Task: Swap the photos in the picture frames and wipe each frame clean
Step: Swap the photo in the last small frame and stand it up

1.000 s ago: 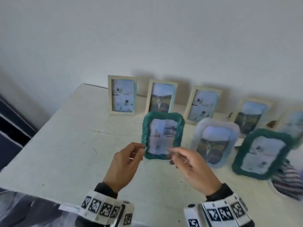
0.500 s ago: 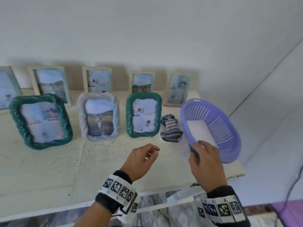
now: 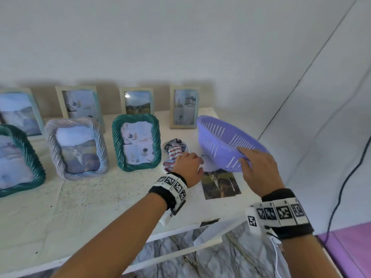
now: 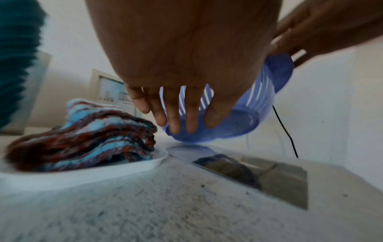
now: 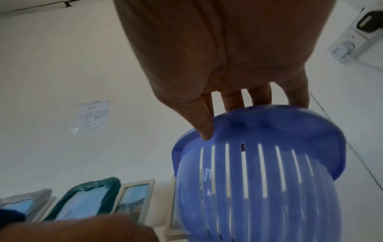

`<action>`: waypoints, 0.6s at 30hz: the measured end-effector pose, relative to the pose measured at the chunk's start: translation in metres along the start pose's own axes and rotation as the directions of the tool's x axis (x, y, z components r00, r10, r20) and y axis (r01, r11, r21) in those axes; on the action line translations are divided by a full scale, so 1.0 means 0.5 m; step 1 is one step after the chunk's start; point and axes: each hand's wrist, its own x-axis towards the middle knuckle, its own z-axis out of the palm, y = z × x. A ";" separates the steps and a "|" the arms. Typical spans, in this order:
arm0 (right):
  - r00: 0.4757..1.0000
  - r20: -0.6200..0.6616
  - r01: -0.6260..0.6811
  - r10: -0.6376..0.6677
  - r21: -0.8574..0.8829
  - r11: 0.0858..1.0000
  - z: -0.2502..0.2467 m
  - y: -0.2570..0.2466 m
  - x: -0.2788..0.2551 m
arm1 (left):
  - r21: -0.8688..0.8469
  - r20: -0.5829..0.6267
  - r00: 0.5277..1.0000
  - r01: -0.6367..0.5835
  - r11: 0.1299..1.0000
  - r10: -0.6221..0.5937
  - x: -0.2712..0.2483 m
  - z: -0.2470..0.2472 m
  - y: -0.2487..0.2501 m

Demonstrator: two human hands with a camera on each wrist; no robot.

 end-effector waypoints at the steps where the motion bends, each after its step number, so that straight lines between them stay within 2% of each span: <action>1: 1.000 -0.017 -0.011 0.011 -0.005 1.000 -0.011 0.009 0.013 | 0.081 0.037 0.999 -0.004 0.997 0.001 0.013 0.004 0.008; 4: 0.999 0.016 -0.049 0.049 0.006 0.999 -0.033 0.033 0.040 | 0.223 0.112 0.994 -0.008 0.975 -0.018 0.050 0.016 0.023; 7: 0.995 0.077 -0.065 0.065 0.000 0.998 -0.047 0.048 0.057 | 0.235 0.155 0.987 0.007 0.972 -0.045 0.085 0.021 0.026; 11: 0.989 0.125 -0.086 0.084 0.015 0.996 -0.058 0.057 0.059 | 0.233 0.214 0.977 -0.039 0.972 -0.012 0.115 0.038 0.030; 15: 0.988 0.141 -0.071 0.066 0.032 0.997 -0.061 0.058 0.048 | 0.296 0.202 0.979 -0.080 0.952 0.019 0.111 0.058 0.037; 18: 0.994 0.106 -0.035 0.029 0.056 0.998 -0.055 0.061 0.037 | 0.318 0.203 0.978 -0.120 0.940 0.056 0.087 0.068 0.041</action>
